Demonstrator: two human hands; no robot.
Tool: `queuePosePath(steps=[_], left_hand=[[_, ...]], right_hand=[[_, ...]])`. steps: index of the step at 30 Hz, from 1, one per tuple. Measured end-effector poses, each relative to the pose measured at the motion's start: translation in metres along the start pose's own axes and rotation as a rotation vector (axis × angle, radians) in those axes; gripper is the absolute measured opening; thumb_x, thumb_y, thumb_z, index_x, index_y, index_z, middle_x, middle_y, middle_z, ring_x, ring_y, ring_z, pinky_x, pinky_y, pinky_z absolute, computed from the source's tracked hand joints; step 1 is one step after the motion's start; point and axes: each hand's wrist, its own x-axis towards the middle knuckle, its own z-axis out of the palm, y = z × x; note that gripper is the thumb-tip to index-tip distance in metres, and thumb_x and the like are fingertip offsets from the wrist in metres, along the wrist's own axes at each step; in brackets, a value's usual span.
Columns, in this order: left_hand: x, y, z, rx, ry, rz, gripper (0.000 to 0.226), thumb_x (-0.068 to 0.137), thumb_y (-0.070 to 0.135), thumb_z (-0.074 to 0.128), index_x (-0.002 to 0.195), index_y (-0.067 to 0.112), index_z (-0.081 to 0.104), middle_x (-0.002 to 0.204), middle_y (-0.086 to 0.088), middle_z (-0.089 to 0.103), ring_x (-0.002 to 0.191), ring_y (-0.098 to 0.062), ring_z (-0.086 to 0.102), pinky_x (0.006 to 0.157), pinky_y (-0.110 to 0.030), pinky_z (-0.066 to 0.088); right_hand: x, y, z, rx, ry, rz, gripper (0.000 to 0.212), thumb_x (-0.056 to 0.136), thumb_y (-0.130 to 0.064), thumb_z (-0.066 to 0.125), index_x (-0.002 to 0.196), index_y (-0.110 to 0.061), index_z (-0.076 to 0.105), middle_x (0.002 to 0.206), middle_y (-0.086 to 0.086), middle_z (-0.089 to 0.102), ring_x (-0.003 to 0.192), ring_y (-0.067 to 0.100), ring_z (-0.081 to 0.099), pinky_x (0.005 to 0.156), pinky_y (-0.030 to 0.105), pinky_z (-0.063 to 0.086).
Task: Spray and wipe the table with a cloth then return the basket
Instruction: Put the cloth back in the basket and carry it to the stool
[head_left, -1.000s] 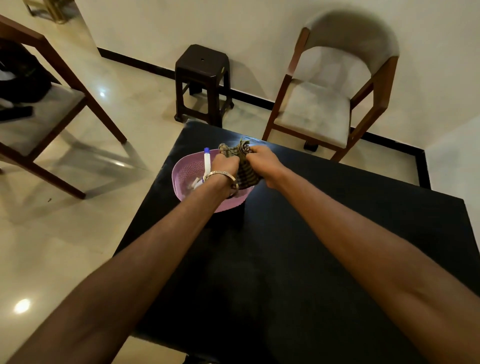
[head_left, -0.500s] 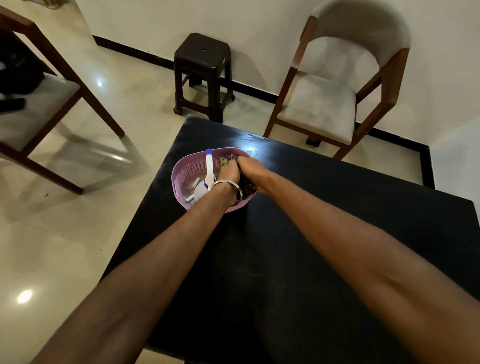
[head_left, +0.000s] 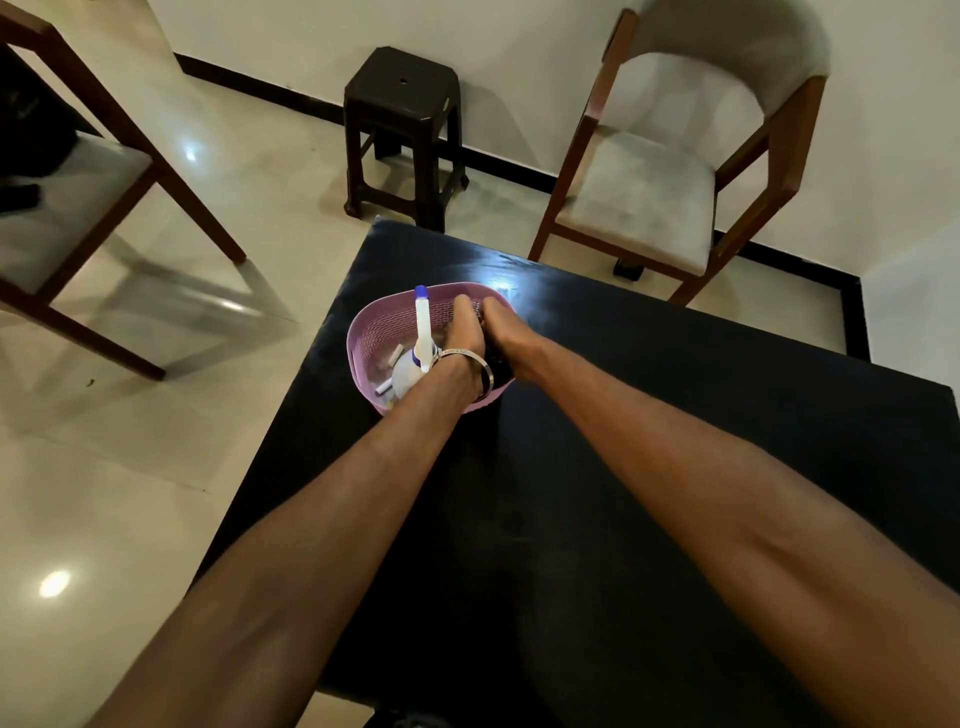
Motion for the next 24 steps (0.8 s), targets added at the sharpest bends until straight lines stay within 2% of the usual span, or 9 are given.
queuePosePath(steps=[2, 4, 7, 10, 12, 15, 19, 21, 24], left_hand=[[-0.005, -0.001, -0.002, -0.011, 0.013, 0.010, 0.050, 0.100, 0.033, 0.027, 0.139, 0.004, 0.040, 0.144, -0.022, 0.043, 0.132, -0.039, 0.043, 0.059, -0.026, 0.042], [-0.006, -0.003, -0.001, 0.095, 0.008, 0.058, 0.050, 0.099, 0.031, 0.028, 0.138, 0.002, 0.041, 0.142, -0.023, 0.045, 0.131, -0.040, 0.044, 0.066, -0.029, 0.043], [-0.014, -0.002, -0.003, 0.175, 0.019, 0.089, 0.047, 0.098, 0.027, 0.028, 0.130, -0.002, 0.048, 0.129, -0.026, 0.054, 0.122, -0.041, 0.051, 0.090, -0.042, 0.050], [-0.025, -0.001, -0.004, 0.252, 0.013, 0.081, 0.038, 0.099, 0.015, 0.030, 0.115, -0.004, 0.058, 0.100, -0.019, 0.062, 0.102, -0.034, 0.057, 0.074, -0.035, 0.049], [-0.027, -0.007, -0.006, 0.358, -0.038, 0.145, 0.034, 0.098, 0.014, 0.034, 0.114, -0.002, 0.060, 0.102, -0.018, 0.062, 0.101, -0.034, 0.058, 0.077, -0.035, 0.047], [-0.041, -0.021, -0.010, 0.396, -0.029, 0.247, 0.020, 0.084, 0.025, 0.045, 0.083, 0.016, 0.062, 0.081, -0.006, 0.065, 0.083, -0.026, 0.062, 0.081, -0.041, 0.054], [-0.064, -0.042, -0.017, 0.701, 0.058, 0.454, 0.021, 0.089, 0.020, 0.053, 0.102, 0.014, 0.067, 0.103, -0.006, 0.069, 0.095, -0.024, 0.061, 0.088, -0.039, 0.050], [-0.074, -0.054, -0.026, 0.793, 0.132, 0.555, 0.021, 0.086, 0.020, 0.053, 0.099, 0.013, 0.069, 0.100, -0.007, 0.070, 0.095, -0.025, 0.062, 0.085, -0.040, 0.051], [-0.091, -0.072, -0.040, 0.799, 0.201, 0.545, 0.022, 0.087, 0.018, 0.051, 0.095, 0.011, 0.070, 0.098, -0.008, 0.069, 0.094, -0.025, 0.062, 0.083, -0.040, 0.050]], right_hand=[[0.000, 0.002, -0.004, -0.024, -0.029, -0.022, 0.037, 0.100, -0.029, 0.038, 0.122, -0.016, 0.064, 0.108, 0.010, 0.070, 0.099, 0.022, 0.066, 0.074, 0.032, 0.054], [-0.001, 0.004, -0.007, -0.090, -0.054, -0.056, 0.037, 0.100, -0.030, 0.035, 0.116, -0.018, 0.066, 0.109, 0.009, 0.071, 0.101, 0.022, 0.066, 0.080, 0.033, 0.055], [-0.006, 0.006, -0.013, -0.275, 0.004, -0.180, 0.032, 0.101, -0.029, 0.037, 0.086, -0.023, 0.065, 0.096, 0.005, 0.070, 0.092, 0.019, 0.066, 0.085, 0.036, 0.053], [-0.014, 0.014, -0.026, -0.574, 0.133, -0.406, 0.034, 0.098, -0.019, 0.042, 0.074, -0.010, 0.062, 0.083, 0.008, 0.063, 0.077, 0.021, 0.055, 0.069, 0.038, 0.044], [-0.022, 0.021, -0.036, -0.685, 0.175, -0.463, 0.029, 0.096, -0.016, 0.046, 0.087, -0.005, 0.071, 0.089, 0.009, 0.068, 0.079, 0.020, 0.058, 0.068, 0.035, 0.046], [-0.037, 0.033, -0.050, -0.781, 0.236, -0.519, 0.023, 0.094, -0.016, 0.050, 0.098, -0.007, 0.071, 0.093, 0.007, 0.069, 0.084, 0.021, 0.061, 0.067, 0.033, 0.046], [-0.053, 0.049, -0.069, -0.978, 0.288, -0.621, 0.020, 0.095, -0.023, 0.053, 0.100, -0.010, 0.067, 0.098, 0.005, 0.062, 0.086, 0.022, 0.059, 0.071, 0.037, 0.050], [-0.060, 0.056, -0.076, -1.075, 0.290, -0.625, 0.015, 0.092, -0.023, 0.054, 0.094, -0.010, 0.062, 0.098, 0.006, 0.059, 0.084, 0.024, 0.059, 0.071, 0.040, 0.051], [-0.069, 0.065, -0.084, -1.143, 0.232, -0.571, 0.018, 0.089, -0.027, 0.054, 0.095, -0.010, 0.055, 0.102, 0.009, 0.057, 0.086, 0.026, 0.058, 0.069, 0.038, 0.048]])
